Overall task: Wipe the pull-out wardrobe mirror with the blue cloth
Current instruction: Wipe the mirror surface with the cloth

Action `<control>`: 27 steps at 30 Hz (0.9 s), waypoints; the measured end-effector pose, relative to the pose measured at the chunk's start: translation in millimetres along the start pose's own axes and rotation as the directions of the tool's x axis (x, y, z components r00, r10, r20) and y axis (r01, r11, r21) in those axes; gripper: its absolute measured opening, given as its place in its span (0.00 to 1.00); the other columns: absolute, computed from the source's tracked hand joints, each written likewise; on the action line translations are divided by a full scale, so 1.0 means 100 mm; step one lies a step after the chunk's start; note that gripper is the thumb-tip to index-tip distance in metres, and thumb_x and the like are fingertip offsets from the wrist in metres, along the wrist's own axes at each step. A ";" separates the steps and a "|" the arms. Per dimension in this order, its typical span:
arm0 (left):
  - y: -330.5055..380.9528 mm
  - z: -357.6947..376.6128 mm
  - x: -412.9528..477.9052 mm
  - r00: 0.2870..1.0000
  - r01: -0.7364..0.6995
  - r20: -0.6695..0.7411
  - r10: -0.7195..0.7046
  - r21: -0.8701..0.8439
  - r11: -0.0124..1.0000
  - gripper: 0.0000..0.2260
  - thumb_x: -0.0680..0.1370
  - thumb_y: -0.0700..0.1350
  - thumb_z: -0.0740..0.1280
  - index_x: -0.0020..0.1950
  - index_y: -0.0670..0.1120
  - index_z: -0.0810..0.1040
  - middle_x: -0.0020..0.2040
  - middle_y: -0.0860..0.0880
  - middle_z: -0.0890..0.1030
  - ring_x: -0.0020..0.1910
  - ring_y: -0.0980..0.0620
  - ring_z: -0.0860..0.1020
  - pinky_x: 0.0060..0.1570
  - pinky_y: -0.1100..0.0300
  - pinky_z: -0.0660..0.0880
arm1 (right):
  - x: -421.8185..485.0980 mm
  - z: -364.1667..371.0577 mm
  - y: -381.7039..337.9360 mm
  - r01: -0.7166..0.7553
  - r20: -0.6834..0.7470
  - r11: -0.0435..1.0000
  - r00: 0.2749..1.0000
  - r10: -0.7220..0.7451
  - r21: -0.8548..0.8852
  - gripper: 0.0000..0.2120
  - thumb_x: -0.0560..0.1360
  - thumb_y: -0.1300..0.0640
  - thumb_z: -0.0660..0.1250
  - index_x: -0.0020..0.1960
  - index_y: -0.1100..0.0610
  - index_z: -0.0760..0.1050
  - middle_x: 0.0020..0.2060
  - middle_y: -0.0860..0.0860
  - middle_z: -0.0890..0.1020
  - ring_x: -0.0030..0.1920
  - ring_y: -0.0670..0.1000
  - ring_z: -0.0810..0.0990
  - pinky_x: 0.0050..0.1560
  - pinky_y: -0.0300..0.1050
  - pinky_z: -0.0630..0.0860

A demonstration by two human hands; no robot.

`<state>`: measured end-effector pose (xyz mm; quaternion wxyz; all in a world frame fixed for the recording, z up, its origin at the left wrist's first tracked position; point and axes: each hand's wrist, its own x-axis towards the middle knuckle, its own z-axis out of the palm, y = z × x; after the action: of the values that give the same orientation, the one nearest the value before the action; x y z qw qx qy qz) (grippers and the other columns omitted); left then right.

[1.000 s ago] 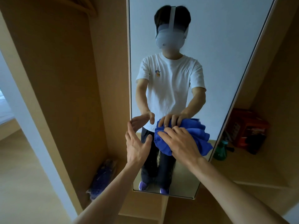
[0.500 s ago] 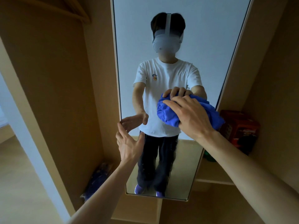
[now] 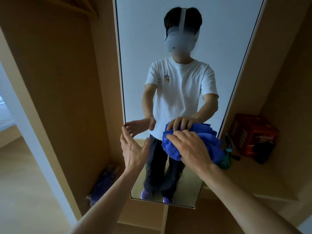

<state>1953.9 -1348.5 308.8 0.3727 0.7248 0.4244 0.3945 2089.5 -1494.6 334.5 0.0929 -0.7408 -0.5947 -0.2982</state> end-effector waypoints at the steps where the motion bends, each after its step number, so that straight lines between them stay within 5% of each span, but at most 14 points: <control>1: -0.01 -0.01 0.00 1.000 -0.001 0.001 0.001 0.006 1.000 0.45 0.77 0.55 0.69 0.83 0.50 0.41 0.81 0.44 0.53 0.77 0.41 0.60 0.70 0.40 0.69 | -0.03 0.03 -0.01 -0.003 0.008 1.000 1.000 0.003 0.005 0.20 0.74 0.62 0.65 0.66 0.54 0.76 0.56 0.51 0.81 0.51 0.54 0.77 0.53 0.50 0.73; 17: 0.09 -0.09 0.03 0.999 0.018 0.037 -0.019 0.046 0.999 0.45 0.78 0.58 0.68 0.82 0.50 0.41 0.80 0.41 0.56 0.76 0.39 0.63 0.68 0.39 0.71 | 0.34 -0.78 0.42 -0.044 -0.156 0.998 0.987 0.036 -0.052 0.30 0.66 0.66 0.71 0.67 0.56 0.75 0.56 0.53 0.79 0.50 0.57 0.76 0.48 0.54 0.72; 27: 0.05 -0.06 0.01 1.000 -0.001 0.012 0.000 0.066 0.998 0.44 0.78 0.57 0.68 0.83 0.50 0.41 0.80 0.42 0.56 0.76 0.39 0.63 0.68 0.39 0.71 | 0.02 -0.42 0.42 -0.034 -0.125 0.999 0.991 0.035 0.015 0.27 0.68 0.65 0.72 0.67 0.55 0.76 0.57 0.51 0.80 0.50 0.56 0.77 0.50 0.53 0.73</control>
<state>1950.1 -1347.6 315.9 0.3512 0.7391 0.4348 0.3760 2115.6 -1524.8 378.8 0.1398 -0.7302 -0.5766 -0.3388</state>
